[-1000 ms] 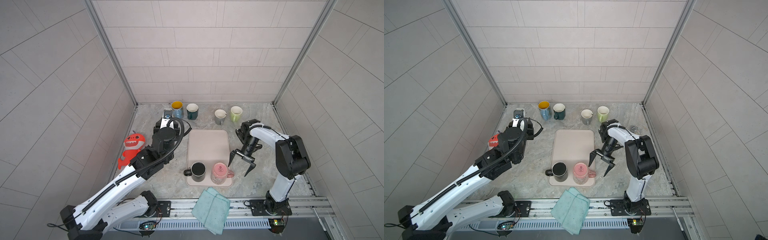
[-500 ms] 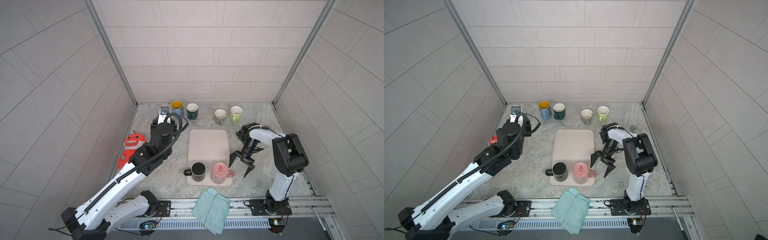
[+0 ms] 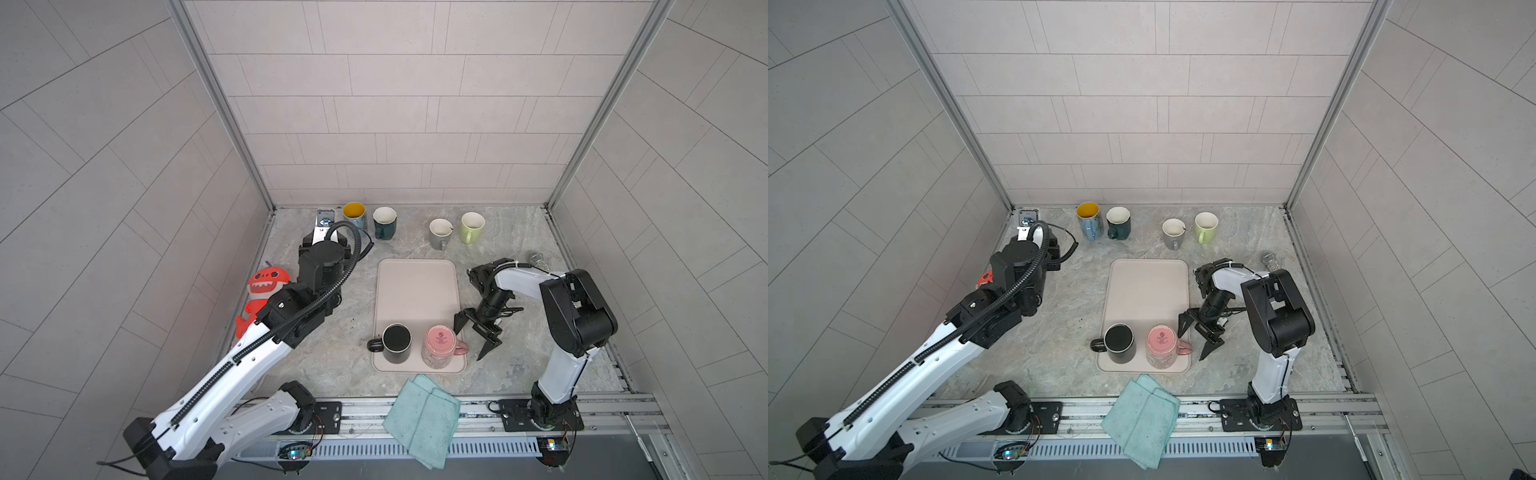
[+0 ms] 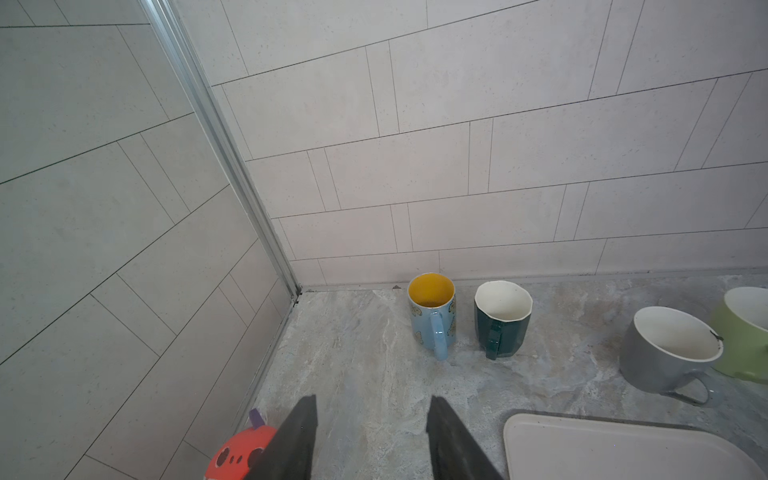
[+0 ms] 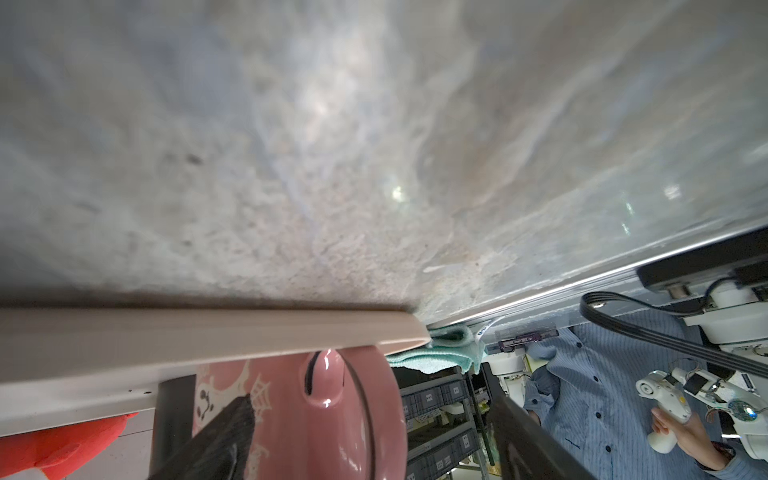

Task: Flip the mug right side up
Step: 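Raise the right gripper and swing it back toward the tray while the left shifts forward, then lower the open right gripper onto the handle of the pink mug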

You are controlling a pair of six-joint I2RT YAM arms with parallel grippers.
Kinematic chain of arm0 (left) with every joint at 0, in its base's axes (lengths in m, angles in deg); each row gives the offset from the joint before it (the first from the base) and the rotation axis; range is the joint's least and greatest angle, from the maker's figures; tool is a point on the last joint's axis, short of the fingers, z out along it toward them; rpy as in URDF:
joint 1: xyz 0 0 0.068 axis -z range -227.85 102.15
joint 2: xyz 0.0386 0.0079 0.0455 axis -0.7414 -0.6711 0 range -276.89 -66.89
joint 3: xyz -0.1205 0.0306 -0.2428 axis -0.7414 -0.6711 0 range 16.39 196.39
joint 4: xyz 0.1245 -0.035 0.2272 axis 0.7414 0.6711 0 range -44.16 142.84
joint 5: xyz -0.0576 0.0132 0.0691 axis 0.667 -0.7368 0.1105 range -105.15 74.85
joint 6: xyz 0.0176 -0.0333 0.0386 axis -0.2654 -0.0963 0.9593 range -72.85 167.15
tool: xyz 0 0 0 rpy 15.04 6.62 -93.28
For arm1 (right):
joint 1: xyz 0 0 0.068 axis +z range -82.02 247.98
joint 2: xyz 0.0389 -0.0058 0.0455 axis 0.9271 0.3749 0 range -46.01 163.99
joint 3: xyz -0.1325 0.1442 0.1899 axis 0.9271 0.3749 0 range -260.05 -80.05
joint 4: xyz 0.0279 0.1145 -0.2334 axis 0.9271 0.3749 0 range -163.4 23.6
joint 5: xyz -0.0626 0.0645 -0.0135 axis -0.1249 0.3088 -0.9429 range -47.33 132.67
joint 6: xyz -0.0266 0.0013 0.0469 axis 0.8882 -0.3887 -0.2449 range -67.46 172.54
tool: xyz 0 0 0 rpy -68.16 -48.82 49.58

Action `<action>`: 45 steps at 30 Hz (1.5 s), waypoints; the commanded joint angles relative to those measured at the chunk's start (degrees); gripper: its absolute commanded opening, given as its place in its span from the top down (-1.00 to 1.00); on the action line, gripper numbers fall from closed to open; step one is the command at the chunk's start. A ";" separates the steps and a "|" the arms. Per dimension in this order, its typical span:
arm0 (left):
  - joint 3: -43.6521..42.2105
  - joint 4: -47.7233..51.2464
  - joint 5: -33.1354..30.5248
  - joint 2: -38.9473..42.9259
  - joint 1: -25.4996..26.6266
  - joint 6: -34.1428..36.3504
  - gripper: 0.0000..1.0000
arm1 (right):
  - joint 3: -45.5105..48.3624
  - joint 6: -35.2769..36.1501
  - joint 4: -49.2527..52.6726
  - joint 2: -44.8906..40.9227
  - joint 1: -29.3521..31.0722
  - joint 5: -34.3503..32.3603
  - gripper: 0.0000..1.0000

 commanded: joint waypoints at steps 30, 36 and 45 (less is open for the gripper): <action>-0.43 3.18 0.91 5.52 -0.64 -3.88 0.05 | 8.20 -24.96 -14.70 -14.38 8.28 -3.47 -0.72; -0.60 3.58 0.91 6.02 -0.65 -4.21 0.05 | 9.29 -27.61 -19.03 -14.43 8.49 -4.05 -0.59; -0.78 3.96 0.91 6.25 -0.73 -4.53 0.06 | 10.14 -29.98 -23.93 -14.30 8.67 -4.10 -0.22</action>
